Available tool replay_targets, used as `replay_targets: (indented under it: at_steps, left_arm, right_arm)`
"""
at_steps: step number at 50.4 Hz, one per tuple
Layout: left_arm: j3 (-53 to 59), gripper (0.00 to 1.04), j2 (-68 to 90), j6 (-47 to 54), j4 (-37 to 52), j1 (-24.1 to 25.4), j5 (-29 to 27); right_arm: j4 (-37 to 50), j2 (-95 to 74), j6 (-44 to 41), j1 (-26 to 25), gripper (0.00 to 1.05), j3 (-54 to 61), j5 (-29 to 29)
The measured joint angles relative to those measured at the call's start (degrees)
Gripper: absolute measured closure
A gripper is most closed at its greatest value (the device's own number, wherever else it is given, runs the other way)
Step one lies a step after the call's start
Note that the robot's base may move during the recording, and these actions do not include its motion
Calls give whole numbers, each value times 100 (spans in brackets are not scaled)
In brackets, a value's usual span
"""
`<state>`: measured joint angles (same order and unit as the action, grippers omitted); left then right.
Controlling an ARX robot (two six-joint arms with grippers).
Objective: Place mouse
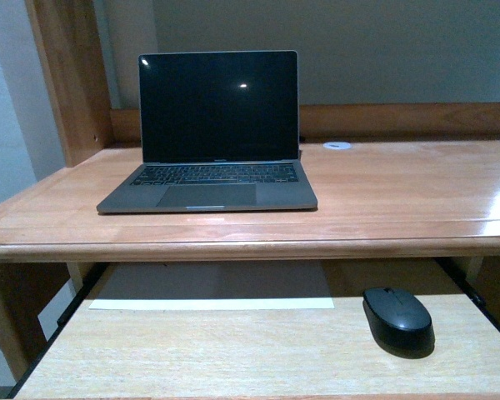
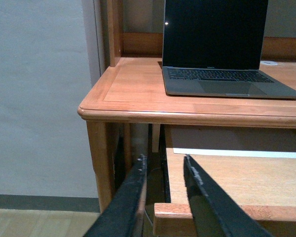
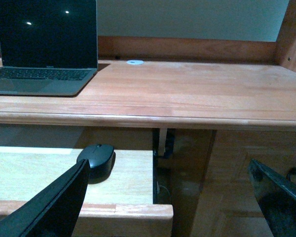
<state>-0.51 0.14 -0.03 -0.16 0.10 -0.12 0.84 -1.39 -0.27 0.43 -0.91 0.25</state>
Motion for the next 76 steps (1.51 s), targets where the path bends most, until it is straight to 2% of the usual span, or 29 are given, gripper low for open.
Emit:
replay_targets:
  at_steps: [7,13,19,24,31,45,69,76]
  left_arm:
    - [-2,47,0,0,-2,0,0]
    - [-2,20,0,0,2,0,2]
    - [0,5,0,0,0,0,2]
    - [0,8,0,0,-2,0,-2]
    - [0,7,0,0,0,0,2]
    - [0,7,0,0,0,0,4]
    - [0,7,0,0,-2,0,-9]
    - [0,7,0,0,-2,0,-4]
  right_arm:
    - [651,-1547,245,444,7,-267,31]
    - [957,-3307,597,907,7,-861,173]
    - [1228,-4221,758,1174,7,-1222,177]
    - [1569,-4959,833,1379,7,-1469,415]
    - [1910,-6553,1172,1851,7,-2190,973]
    - [2173,-8056,1515,2468,7,-3010,1215]
    - [2293,-8115,1587,2468,7,-3025,1189]
    - [2170,-8867,1613,2479,7,-3589,1014]
